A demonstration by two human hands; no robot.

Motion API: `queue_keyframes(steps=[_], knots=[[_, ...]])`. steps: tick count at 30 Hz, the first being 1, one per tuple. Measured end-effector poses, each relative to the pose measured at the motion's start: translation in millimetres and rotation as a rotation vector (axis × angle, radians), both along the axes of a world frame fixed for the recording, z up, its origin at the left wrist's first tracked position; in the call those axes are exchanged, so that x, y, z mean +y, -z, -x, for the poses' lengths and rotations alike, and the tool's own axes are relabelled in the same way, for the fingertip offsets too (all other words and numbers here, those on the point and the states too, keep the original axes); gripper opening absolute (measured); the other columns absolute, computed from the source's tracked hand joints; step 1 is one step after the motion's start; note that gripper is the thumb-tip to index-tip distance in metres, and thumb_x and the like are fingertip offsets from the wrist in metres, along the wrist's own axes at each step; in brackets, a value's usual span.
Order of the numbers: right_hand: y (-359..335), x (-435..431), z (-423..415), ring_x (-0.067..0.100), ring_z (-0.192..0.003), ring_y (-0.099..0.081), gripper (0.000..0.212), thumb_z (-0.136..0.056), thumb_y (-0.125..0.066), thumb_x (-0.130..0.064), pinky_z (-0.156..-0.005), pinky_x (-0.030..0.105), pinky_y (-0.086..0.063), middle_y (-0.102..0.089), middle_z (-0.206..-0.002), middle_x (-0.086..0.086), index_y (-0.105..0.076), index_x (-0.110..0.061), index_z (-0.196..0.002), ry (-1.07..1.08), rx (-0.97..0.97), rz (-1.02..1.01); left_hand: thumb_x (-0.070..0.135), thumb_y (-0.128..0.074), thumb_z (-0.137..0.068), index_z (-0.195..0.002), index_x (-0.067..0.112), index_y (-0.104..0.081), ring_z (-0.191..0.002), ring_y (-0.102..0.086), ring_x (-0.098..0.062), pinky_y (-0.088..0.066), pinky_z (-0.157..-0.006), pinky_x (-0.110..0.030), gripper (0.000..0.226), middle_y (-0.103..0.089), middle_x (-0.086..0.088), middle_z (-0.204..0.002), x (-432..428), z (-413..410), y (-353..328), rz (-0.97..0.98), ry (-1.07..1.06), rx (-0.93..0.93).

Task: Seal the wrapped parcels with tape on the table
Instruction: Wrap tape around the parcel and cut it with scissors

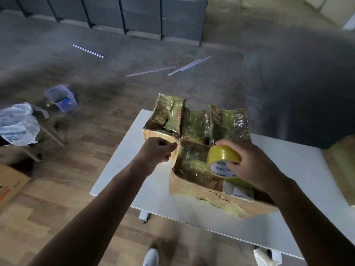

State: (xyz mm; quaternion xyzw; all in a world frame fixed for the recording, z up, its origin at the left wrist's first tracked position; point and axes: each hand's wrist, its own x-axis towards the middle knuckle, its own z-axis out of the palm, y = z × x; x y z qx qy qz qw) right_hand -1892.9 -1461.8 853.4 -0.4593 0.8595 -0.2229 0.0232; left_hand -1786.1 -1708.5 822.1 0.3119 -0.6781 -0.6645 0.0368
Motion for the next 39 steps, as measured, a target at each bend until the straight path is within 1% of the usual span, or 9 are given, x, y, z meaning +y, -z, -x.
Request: queue_keyframes(steps=[4, 11, 14, 18, 25, 28, 34, 37, 39], knots=[[3.3, -16.2, -3.6, 0.024, -0.089, -0.061, 0.054, -0.079, -0.070, -0.014, -0.070, 0.034, -0.051, -0.062, -0.109, 0.005, -0.055, -0.028, -0.129, 0.014, 0.153, -0.082, 0.013, -0.069, -0.088, -0.078, 0.001, -0.060, -0.059, -0.049, -0.014, -0.044, -0.059, -0.025, 0.018, -0.053, -0.008, -0.065, -12.1, 6.0, 7.7, -0.022, 0.013, -0.024], [1.9, -27.9, -3.6, 0.026, -0.068, -0.064, 0.060, -0.061, -0.082, -0.011, -0.054, 0.029, -0.050, -0.067, -0.092, 0.010, -0.066, -0.019, -0.118, 0.011, 0.265, -0.217, 0.012, -0.066, -0.090, -0.078, -0.001, -0.058, -0.060, -0.048, -0.015, -0.045, -0.057, -0.023, 0.019, -0.051, -0.007, -0.065, -49.8, 1.5, 18.3, -0.062, 0.031, -0.019], [-1.1, -39.4, -4.8, 0.025, -0.061, -0.062, 0.058, -0.057, -0.085, -0.012, -0.052, 0.023, -0.040, -0.066, -0.084, 0.009, -0.070, -0.018, -0.112, 0.027, 0.290, -0.270, 0.012, -0.065, -0.091, -0.084, -0.003, -0.058, -0.062, -0.049, -0.015, -0.046, -0.060, -0.024, 0.018, -0.051, -0.008, -0.067, -57.5, 2.5, 25.5, -0.068, 0.063, -0.049], [0.6, -47.4, -8.5, 0.023, -0.054, -0.061, 0.056, -0.052, -0.089, -0.014, -0.053, 0.020, -0.035, -0.066, -0.076, 0.007, -0.073, -0.017, -0.105, 0.041, 0.326, -0.304, 0.011, -0.064, -0.092, -0.090, -0.005, -0.059, -0.061, -0.045, -0.015, -0.045, -0.053, -0.019, 0.016, -0.046, -0.009, -0.068, -55.8, 2.3, 42.1, -0.175, 0.087, -0.087], [1.5, -54.1, -10.3, 0.024, -0.054, -0.062, 0.051, -0.055, -0.088, -0.015, -0.055, 0.022, -0.038, -0.065, -0.073, 0.005, -0.073, -0.020, -0.104, 0.049, 0.319, -0.339, 0.010, -0.064, -0.091, -0.092, -0.004, -0.057, -0.060, -0.040, -0.014, -0.042, -0.050, -0.018, 0.016, -0.041, -0.007, -0.067, -58.2, 2.5, 63.0, -0.291, 0.096, -0.101], [2.8, -54.9, -11.4, 0.025, -0.060, -0.063, 0.051, -0.060, -0.085, -0.017, -0.058, 0.025, -0.045, -0.067, -0.079, 0.006, -0.071, -0.021, -0.109, 0.057, 0.311, -0.357, 0.010, -0.063, -0.092, -0.090, -0.005, -0.057, -0.061, -0.040, -0.014, -0.042, -0.051, -0.019, 0.015, -0.042, -0.007, -0.067, -58.8, 2.4, 67.7, -0.316, 0.097, -0.093], [7.7, -54.7, -11.5, 0.024, -0.055, -0.062, 0.053, -0.057, -0.086, -0.017, -0.052, 0.026, -0.047, -0.066, -0.077, 0.004, -0.071, -0.023, -0.108, 0.066, 0.293, -0.384, 0.011, -0.061, -0.094, -0.085, -0.002, -0.056, -0.060, -0.041, -0.014, -0.043, -0.051, -0.018, 0.017, -0.043, -0.007, -0.067, -44.5, 0.9, 87.1, -0.356, 0.081, -0.124], [8.5, -55.3, -11.8, 0.025, -0.060, -0.064, 0.053, -0.061, -0.085, -0.018, -0.055, 0.028, -0.049, -0.067, -0.082, 0.004, -0.070, -0.025, -0.111, 0.070, 0.288, -0.387, 0.011, -0.061, -0.094, -0.082, -0.002, -0.058, -0.061, -0.042, -0.013, -0.044, -0.052, -0.018, 0.018, -0.045, -0.007, -0.068, -31.4, 4.6, 96.3, -0.405, 0.067, -0.159], [9.3, -55.3, -12.7, 0.025, -0.066, -0.065, 0.053, -0.064, -0.083, -0.019, -0.057, 0.031, -0.053, -0.068, -0.086, 0.004, -0.068, -0.026, -0.114, 0.073, 0.284, -0.397, 0.009, -0.060, -0.094, -0.088, -0.006, -0.060, -0.064, -0.044, -0.015, -0.045, -0.053, -0.020, 0.016, -0.048, -0.010, -0.073, -22.7, 8.4, 101.4, -0.454, 0.045, -0.179]])
